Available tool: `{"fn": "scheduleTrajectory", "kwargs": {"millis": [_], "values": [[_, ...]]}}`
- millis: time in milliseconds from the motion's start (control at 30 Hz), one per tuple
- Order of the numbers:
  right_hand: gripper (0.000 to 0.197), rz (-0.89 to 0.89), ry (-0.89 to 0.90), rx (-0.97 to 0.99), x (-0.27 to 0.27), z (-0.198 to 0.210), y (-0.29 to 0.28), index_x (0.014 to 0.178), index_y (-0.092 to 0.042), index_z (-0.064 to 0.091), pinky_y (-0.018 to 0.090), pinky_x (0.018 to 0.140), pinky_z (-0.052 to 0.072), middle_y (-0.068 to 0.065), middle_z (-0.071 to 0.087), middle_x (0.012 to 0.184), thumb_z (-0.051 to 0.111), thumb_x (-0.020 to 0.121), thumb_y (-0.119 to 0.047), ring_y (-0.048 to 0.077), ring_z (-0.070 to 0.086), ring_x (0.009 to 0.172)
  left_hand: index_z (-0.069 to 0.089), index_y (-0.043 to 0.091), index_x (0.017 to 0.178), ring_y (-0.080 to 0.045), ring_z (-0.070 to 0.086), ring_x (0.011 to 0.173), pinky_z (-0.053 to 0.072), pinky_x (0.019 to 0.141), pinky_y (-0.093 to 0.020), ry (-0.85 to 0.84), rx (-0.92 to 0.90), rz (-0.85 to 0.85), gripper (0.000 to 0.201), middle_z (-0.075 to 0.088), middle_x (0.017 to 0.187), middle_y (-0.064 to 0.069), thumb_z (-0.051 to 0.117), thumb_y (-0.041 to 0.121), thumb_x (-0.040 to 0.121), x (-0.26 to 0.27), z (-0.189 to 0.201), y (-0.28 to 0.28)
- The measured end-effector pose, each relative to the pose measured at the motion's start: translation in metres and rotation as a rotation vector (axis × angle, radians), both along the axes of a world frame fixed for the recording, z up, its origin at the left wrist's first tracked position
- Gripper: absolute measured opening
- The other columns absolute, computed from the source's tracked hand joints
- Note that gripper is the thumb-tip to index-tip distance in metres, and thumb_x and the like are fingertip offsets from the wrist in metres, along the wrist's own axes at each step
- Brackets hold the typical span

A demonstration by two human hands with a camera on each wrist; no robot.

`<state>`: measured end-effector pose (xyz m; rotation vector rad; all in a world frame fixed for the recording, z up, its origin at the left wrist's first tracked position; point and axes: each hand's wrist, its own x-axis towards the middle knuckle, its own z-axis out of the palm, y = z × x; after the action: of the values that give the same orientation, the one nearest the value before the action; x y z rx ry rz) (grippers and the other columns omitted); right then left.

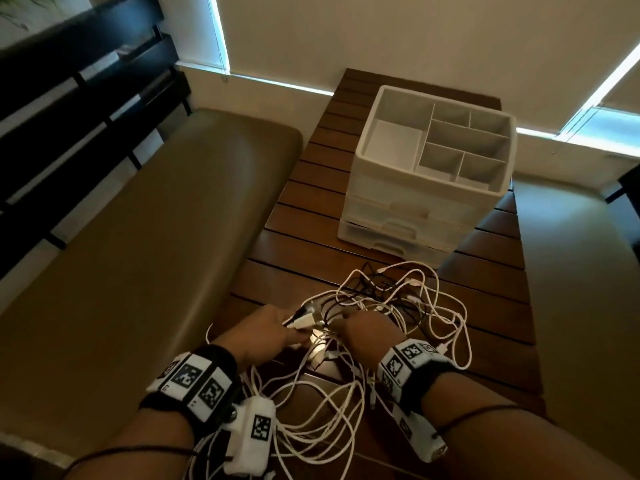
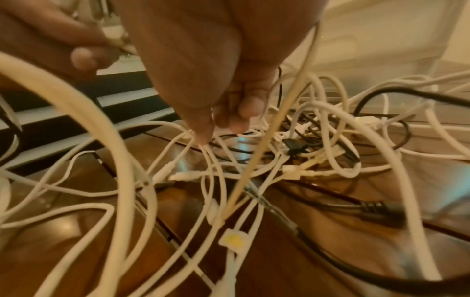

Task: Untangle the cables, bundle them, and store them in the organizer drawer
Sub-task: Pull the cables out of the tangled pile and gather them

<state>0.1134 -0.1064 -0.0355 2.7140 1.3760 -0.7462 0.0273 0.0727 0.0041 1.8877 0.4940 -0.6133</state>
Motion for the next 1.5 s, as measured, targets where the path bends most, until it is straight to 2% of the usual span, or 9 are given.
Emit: {"fn": "scheduleTrajectory", "kwargs": {"millis": [267, 467, 633, 767, 967, 1067, 1167, 1333, 1500], "values": [[0.028, -0.075, -0.027, -0.025, 0.005, 0.004, 0.006, 0.120, -0.011, 0.057, 0.039, 0.086, 0.051, 0.008, 0.050, 0.123, 0.052, 0.094, -0.017, 0.028, 0.056, 0.108, 0.072, 0.015, 0.084, 0.001, 0.061, 0.055, 0.042, 0.049, -0.012, -0.099, -0.005, 0.128, 0.010, 0.069, 0.070, 0.005, 0.071, 0.025, 0.085, 0.015, -0.005, -0.008], [0.022, -0.172, -0.021, -0.033, 0.001, 0.017, -0.001, 0.111, -0.014, 0.058, 0.040, 0.081, 0.051, 0.007, 0.061, 0.113, 0.051, 0.092, -0.022, 0.029, 0.061, 0.102, 0.074, 0.020, 0.085, -0.026, 0.070, 0.087, 0.056, 0.081, -0.039, -0.136, -0.014, 0.272, 0.007, 0.074, 0.087, -0.008, 0.073, 0.026, 0.081, 0.027, -0.014, -0.007], [0.017, -0.490, 0.096, 0.084, 0.007, 0.032, -0.011, 0.102, -0.013, 0.060, 0.033, 0.076, 0.051, 0.003, 0.064, 0.099, 0.053, 0.093, -0.026, 0.020, 0.062, 0.089, 0.071, 0.018, 0.082, -0.013, 0.063, 0.074, 0.049, 0.070, -0.029, -0.175, -0.064, 0.291, 0.010, 0.070, 0.077, 0.001, 0.070, 0.027, 0.086, 0.027, -0.016, -0.010], [0.010, -0.847, 0.391, 0.389, 0.013, 0.039, -0.024, 0.088, -0.008, 0.064, 0.021, 0.057, 0.042, -0.007, 0.060, 0.076, 0.058, 0.092, -0.014, 0.004, 0.054, 0.065, 0.065, 0.012, 0.074, -0.007, 0.047, 0.047, 0.037, 0.045, -0.022, -0.127, -0.165, 0.464, 0.023, 0.055, 0.051, 0.009, 0.067, 0.030, 0.088, 0.032, -0.010, -0.016], [0.010, -1.039, 0.536, 0.664, 0.005, 0.042, -0.032, 0.080, -0.010, 0.070, 0.025, 0.058, 0.050, 0.003, 0.071, 0.077, 0.069, 0.086, -0.018, 0.013, 0.065, 0.067, 0.070, 0.005, 0.102, -0.001, 0.042, 0.036, 0.031, 0.035, -0.015, -0.030, -0.369, 0.385, 0.034, 0.053, 0.049, 0.010, 0.060, 0.036, 0.093, 0.047, 0.005, -0.039], [0.012, -1.082, 0.624, 0.735, 0.000, 0.041, -0.032, 0.081, -0.008, 0.069, 0.040, 0.071, 0.058, 0.008, 0.074, 0.079, 0.069, 0.086, -0.019, 0.027, 0.070, 0.074, 0.070, 0.013, 0.099, -0.004, 0.047, 0.042, 0.029, 0.037, -0.016, -0.020, -0.461, 0.365, 0.030, 0.056, 0.065, 0.001, 0.060, 0.040, 0.091, 0.054, 0.004, -0.049], [0.014, -1.099, 0.635, 0.770, -0.002, 0.041, -0.033, 0.081, -0.007, 0.069, 0.046, 0.075, 0.057, 0.013, 0.073, 0.079, 0.070, 0.086, -0.020, 0.031, 0.069, 0.072, 0.066, 0.014, 0.097, -0.006, 0.051, 0.046, 0.030, 0.041, -0.018, 0.010, -0.520, 0.379, 0.022, 0.063, 0.067, 0.001, 0.060, 0.035, 0.092, 0.056, 0.004, -0.058], [0.016, -1.074, 0.636, 0.776, -0.003, 0.040, -0.034, 0.082, -0.007, 0.066, 0.036, 0.061, 0.053, 0.015, 0.073, 0.078, 0.069, 0.087, -0.022, 0.022, 0.065, 0.064, 0.060, 0.012, 0.092, -0.007, 0.038, 0.047, 0.026, 0.042, -0.019, 0.024, -0.617, 0.417, 0.018, 0.058, 0.062, 0.002, 0.057, 0.029, 0.095, 0.054, 0.001, -0.065], [0.016, -1.323, 0.427, 0.844, 0.017, 0.045, -0.046, 0.085, -0.012, 0.059, 0.028, 0.054, 0.052, 0.013, 0.070, 0.085, 0.073, 0.084, -0.020, 0.016, 0.064, 0.057, 0.053, 0.010, 0.086, -0.006, 0.031, 0.042, 0.021, 0.035, -0.016, 0.042, -0.715, 0.433, 0.019, 0.051, 0.060, -0.001, 0.047, 0.022, 0.100, 0.048, 0.000, -0.052]]}}
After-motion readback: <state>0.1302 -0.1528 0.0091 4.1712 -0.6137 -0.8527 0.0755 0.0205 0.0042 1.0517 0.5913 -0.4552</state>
